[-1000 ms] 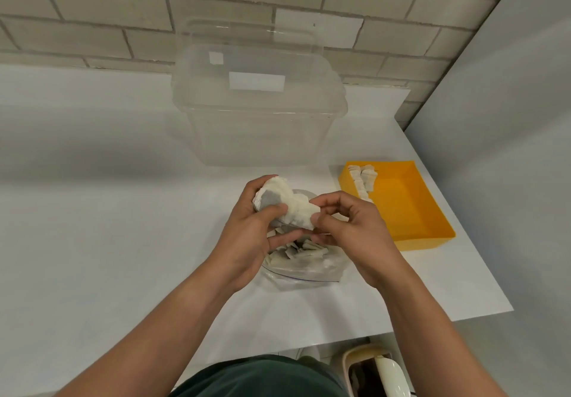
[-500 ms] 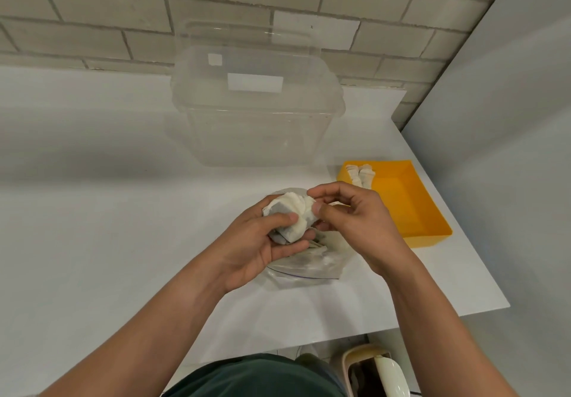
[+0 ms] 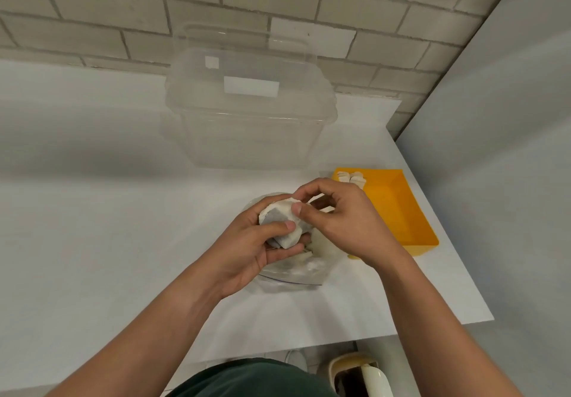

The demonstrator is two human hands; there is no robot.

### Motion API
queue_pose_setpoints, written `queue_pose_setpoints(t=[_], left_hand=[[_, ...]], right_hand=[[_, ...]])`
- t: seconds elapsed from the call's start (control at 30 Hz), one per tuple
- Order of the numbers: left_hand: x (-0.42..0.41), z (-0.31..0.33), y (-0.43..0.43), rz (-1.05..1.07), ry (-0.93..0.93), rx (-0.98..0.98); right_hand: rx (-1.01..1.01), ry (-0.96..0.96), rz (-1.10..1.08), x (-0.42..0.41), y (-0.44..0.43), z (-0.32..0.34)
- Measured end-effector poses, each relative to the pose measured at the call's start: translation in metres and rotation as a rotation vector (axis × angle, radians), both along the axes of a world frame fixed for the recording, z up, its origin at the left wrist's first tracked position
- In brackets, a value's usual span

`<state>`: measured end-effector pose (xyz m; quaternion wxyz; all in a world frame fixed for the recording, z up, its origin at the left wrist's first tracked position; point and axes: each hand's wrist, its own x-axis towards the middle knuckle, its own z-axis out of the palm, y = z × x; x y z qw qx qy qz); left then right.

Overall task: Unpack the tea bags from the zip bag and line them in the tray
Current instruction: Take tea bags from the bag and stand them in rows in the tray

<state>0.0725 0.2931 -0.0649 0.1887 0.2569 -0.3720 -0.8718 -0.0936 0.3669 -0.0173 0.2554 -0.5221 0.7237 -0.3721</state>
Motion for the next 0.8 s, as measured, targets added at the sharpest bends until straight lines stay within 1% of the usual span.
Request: queue_pose_setpoints(t=[0.07, 0.17, 0.33, 0.5, 0.63, 0.7, 0.8], left_hand=[[-0.003, 0.001, 0.002, 0.017, 0.013, 0.0], [-0.01, 0.003, 0.007, 0.047, 0.019, -0.002], [-0.023, 0.006, 0.015, 0.088, 0.0, -0.019], [-0.036, 0.012, 0.023, 0.117, -0.031, -0.041], [-0.046, 0.013, 0.03, 0.147, -0.057, -0.029], [-0.051, 0.013, 0.032, 0.169, -0.062, -0.015], [-0.055, 0.014, 0.034, 0.193, -0.077, -0.028]], right_hand=[[-0.025, -0.043, -0.026, -0.005, 0.0, 0.002], [-0.063, 0.002, -0.029, -0.014, 0.001, 0.006], [-0.17, -0.009, -0.016, -0.027, 0.006, 0.009], [-0.103, -0.04, 0.017, -0.041, 0.012, 0.011], [-0.203, -0.178, -0.035, -0.053, 0.017, 0.016], [-0.262, -0.208, -0.065, -0.062, 0.019, 0.02], [-0.352, -0.26, -0.169, -0.084, 0.021, 0.021]])
